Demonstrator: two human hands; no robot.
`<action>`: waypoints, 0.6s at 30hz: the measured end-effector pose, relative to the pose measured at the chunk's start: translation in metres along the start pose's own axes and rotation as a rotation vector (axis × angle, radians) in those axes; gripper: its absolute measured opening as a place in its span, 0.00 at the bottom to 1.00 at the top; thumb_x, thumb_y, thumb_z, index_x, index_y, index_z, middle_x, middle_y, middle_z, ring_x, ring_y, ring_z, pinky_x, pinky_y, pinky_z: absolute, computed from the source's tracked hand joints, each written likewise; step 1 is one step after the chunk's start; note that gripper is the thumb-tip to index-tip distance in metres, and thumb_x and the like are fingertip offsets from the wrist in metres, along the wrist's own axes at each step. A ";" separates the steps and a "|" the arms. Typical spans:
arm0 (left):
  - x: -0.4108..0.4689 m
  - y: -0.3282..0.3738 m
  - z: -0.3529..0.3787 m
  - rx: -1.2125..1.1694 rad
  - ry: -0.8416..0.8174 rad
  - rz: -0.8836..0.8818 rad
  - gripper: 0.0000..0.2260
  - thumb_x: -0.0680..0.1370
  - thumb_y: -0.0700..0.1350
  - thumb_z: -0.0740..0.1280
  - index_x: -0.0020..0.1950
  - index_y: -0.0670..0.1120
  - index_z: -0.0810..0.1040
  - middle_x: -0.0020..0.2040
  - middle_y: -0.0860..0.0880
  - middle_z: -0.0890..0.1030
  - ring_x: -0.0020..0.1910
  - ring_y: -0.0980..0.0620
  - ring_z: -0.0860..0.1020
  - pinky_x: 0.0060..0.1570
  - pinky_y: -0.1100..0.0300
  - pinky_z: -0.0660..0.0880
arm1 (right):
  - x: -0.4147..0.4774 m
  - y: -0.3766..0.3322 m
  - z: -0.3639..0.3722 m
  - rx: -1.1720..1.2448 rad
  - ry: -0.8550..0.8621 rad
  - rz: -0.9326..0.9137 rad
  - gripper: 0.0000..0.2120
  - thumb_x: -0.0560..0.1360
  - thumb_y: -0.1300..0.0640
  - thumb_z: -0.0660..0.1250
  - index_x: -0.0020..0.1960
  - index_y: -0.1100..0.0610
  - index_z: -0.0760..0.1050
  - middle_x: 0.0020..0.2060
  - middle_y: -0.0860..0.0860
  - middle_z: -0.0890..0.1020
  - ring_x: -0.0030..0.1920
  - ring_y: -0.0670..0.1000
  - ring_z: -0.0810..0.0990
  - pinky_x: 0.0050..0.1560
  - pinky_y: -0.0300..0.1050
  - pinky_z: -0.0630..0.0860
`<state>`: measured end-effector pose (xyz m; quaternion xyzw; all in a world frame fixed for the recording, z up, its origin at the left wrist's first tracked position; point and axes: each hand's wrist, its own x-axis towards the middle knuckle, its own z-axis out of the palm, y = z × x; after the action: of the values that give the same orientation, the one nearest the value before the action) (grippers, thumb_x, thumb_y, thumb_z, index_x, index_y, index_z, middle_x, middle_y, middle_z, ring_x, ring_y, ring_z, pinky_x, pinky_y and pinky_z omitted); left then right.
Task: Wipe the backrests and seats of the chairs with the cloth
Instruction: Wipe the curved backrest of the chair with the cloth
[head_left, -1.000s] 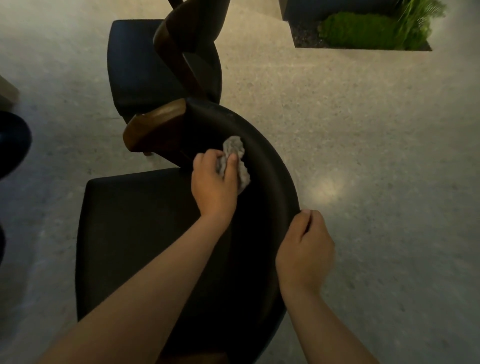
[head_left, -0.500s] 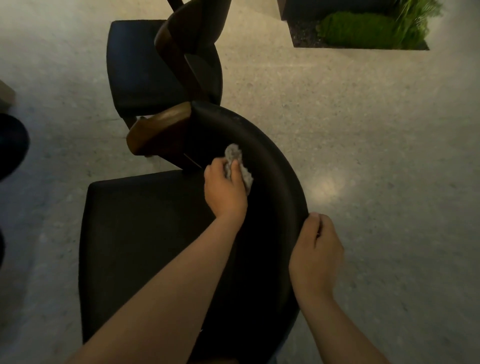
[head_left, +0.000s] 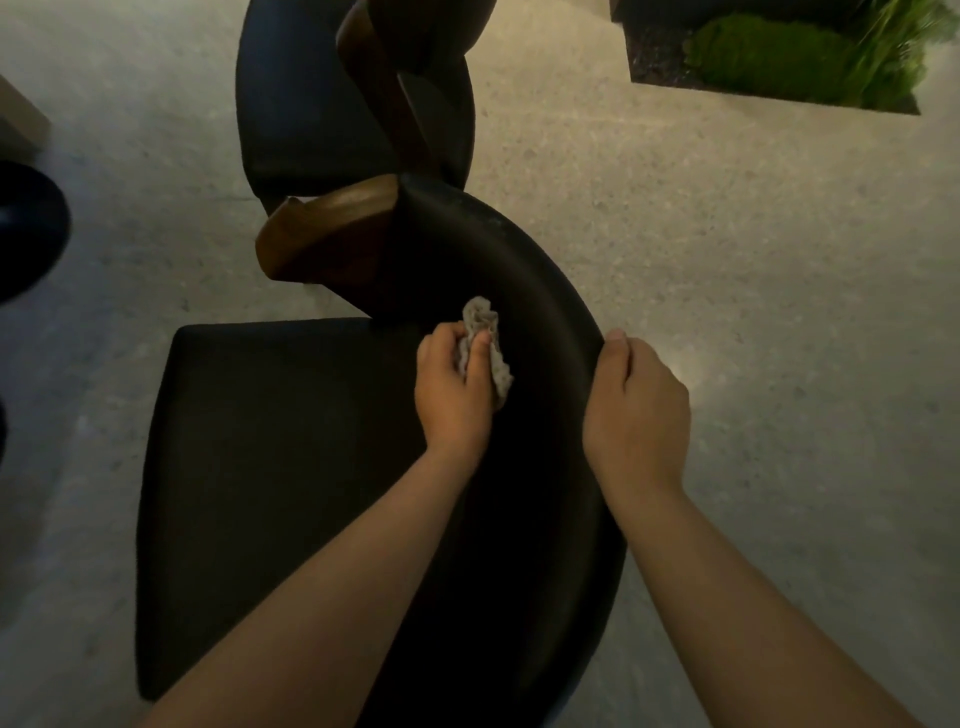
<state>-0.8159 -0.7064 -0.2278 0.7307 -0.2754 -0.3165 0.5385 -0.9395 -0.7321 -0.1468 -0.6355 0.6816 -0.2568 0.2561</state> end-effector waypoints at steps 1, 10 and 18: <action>0.001 -0.004 0.001 -0.006 0.015 -0.017 0.04 0.80 0.53 0.62 0.47 0.63 0.73 0.52 0.55 0.76 0.47 0.66 0.76 0.43 0.67 0.72 | 0.000 0.000 0.000 -0.010 0.005 -0.006 0.20 0.83 0.49 0.51 0.35 0.51 0.68 0.28 0.47 0.73 0.29 0.45 0.72 0.29 0.39 0.63; 0.014 -0.048 -0.028 0.194 -0.104 -0.462 0.13 0.81 0.52 0.62 0.62 0.47 0.74 0.59 0.46 0.76 0.52 0.51 0.77 0.47 0.58 0.72 | -0.001 -0.001 0.000 -0.009 0.007 0.001 0.20 0.83 0.49 0.52 0.35 0.53 0.69 0.27 0.47 0.71 0.27 0.45 0.69 0.29 0.39 0.62; -0.001 -0.027 -0.002 -0.040 0.029 -0.151 0.03 0.80 0.54 0.62 0.49 0.58 0.75 0.52 0.52 0.77 0.48 0.59 0.78 0.46 0.63 0.77 | -0.001 0.001 0.000 -0.013 0.015 -0.012 0.19 0.83 0.50 0.52 0.34 0.50 0.66 0.26 0.46 0.70 0.26 0.44 0.68 0.28 0.38 0.60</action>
<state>-0.8135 -0.6968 -0.2531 0.7430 -0.2052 -0.3510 0.5316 -0.9399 -0.7312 -0.1479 -0.6393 0.6813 -0.2588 0.2452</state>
